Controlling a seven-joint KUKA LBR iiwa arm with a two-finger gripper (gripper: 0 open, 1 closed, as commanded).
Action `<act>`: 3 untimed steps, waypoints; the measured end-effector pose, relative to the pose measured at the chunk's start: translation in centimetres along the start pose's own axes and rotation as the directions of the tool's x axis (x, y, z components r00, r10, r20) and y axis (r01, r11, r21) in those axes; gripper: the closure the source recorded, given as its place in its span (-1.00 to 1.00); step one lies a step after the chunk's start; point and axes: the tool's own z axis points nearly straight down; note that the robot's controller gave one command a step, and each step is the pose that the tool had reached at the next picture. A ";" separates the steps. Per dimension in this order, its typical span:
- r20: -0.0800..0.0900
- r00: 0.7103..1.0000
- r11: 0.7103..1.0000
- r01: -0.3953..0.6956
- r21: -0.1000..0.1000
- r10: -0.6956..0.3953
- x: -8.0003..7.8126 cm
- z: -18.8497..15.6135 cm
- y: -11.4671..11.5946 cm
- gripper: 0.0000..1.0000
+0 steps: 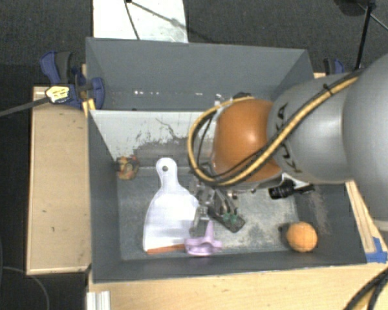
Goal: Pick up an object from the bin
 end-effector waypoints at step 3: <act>0.003 0.981 0.981 0.192 0.001 -0.192 -4.0 -2.0 -1.6 -1.00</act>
Offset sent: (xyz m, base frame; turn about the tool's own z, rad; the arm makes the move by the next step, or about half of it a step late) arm 0.0454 -0.0248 0.0252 -0.2612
